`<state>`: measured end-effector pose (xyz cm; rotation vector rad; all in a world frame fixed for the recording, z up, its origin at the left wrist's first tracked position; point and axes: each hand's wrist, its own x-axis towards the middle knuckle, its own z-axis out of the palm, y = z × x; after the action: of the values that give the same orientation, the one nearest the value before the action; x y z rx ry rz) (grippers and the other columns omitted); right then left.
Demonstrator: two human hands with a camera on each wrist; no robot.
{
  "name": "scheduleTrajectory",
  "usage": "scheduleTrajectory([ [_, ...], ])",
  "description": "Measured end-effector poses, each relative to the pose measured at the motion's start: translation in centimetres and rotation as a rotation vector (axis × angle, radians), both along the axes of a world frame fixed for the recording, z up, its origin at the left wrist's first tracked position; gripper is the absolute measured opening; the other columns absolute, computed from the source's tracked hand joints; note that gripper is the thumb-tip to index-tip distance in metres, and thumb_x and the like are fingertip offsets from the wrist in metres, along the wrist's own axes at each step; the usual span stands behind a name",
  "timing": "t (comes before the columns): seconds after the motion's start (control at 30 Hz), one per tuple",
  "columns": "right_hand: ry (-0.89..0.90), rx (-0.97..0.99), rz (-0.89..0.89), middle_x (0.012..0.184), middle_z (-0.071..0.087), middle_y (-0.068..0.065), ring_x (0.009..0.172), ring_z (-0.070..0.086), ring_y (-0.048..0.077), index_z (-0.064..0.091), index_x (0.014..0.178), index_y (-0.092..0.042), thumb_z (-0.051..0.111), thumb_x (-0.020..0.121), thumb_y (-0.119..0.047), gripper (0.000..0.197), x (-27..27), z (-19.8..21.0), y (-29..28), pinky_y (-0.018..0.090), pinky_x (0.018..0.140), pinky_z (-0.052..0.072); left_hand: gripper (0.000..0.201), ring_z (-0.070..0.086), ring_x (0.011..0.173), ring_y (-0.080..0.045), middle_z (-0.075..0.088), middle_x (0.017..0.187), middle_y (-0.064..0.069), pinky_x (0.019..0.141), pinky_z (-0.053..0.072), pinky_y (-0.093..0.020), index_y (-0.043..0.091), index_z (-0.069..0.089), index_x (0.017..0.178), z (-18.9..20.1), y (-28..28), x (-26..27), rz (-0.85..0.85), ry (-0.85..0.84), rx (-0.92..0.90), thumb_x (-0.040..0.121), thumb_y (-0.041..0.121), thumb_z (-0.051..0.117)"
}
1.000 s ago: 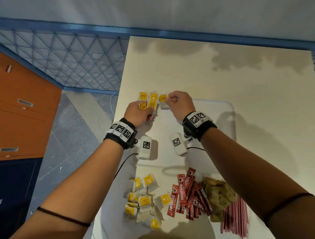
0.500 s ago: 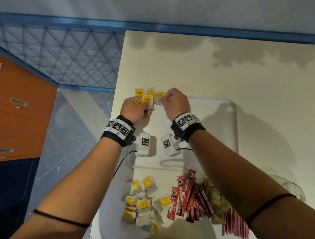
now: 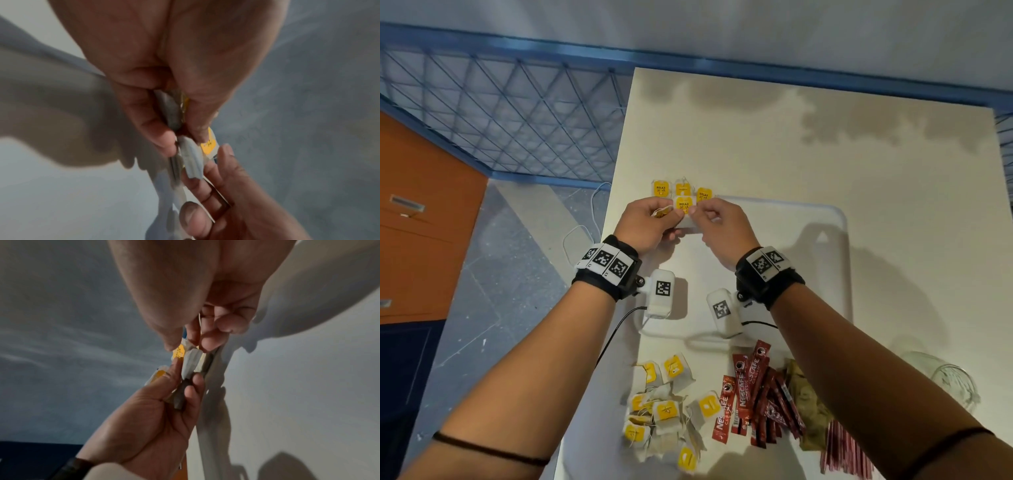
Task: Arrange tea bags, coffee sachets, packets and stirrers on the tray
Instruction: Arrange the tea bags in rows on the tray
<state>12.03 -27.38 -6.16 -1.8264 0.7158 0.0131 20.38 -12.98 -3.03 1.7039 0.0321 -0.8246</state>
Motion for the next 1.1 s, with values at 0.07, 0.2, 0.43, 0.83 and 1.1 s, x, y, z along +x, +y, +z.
scheduleTrajectory([
  [0.07, -0.007, 0.046, 0.023, 0.084, 0.072, -0.014, 0.067, 0.065, 0.011, 0.074, 0.099, -0.035, 0.061, 0.078, -0.067, 0.040, -0.2, 0.0, 0.4, 0.048, 0.076, 0.060, 0.011, 0.060, 0.054, -0.021, 0.064, 0.074, -0.012, 0.076, 0.061, -0.051, 0.005, 0.069, 0.102, 0.2, 0.2, 0.0, -0.024, -0.011, -0.002, 0.093, 0.009, 0.072],
  [0.2, -0.018, 0.020, 0.041, 0.068, 0.065, -0.010, 0.062, 0.060, 0.017, 0.070, 0.084, -0.028, 0.061, 0.078, -0.060, 0.033, -0.5, -0.2, 1.1, 0.053, 0.069, 0.057, 0.013, 0.062, 0.063, -0.028, 0.067, 0.078, -0.015, 0.080, 0.061, -0.054, 0.007, 0.070, 0.105, 0.5, 1.1, 0.1, -0.032, -0.032, -0.015, 0.094, 0.015, 0.071],
  [0.43, 0.009, -0.098, 0.003, 0.067, 0.061, 0.005, 0.071, 0.061, 0.035, 0.058, 0.074, -0.014, 0.061, 0.086, -0.050, 0.038, 0.6, -0.2, 1.9, 0.053, 0.072, 0.057, 0.022, 0.066, 0.071, -0.029, 0.067, 0.094, -0.025, 0.063, 0.059, -0.035, 0.004, 0.046, 0.116, 1.4, 2.5, 1.5, 0.121, 0.071, -0.041, 0.096, -0.001, 0.055],
  [0.83, 0.063, -0.300, 0.209, 0.075, 0.064, -0.004, 0.074, 0.062, 0.025, 0.060, 0.081, -0.023, 0.061, 0.099, -0.036, 0.022, 4.2, -0.7, 4.1, 0.045, 0.073, 0.056, 0.020, 0.071, 0.091, -0.024, 0.077, 0.098, -0.009, 0.084, 0.059, -0.033, 0.010, 0.064, 0.109, 0.0, 4.8, 2.7, 0.177, -0.028, 0.039, 0.102, 0.003, 0.046],
  [1.1, 0.135, -0.370, 0.204, 0.082, 0.065, -0.004, 0.078, 0.063, 0.024, 0.055, 0.093, -0.027, 0.061, 0.099, -0.040, 0.016, 4.5, -0.4, 4.4, 0.040, 0.072, 0.056, 0.018, 0.064, 0.077, -0.014, 0.073, 0.090, -0.003, 0.078, 0.054, -0.031, 0.018, 0.074, 0.095, -0.6, 5.5, 2.5, 0.115, -0.118, 0.150, 0.099, 0.013, 0.058],
])
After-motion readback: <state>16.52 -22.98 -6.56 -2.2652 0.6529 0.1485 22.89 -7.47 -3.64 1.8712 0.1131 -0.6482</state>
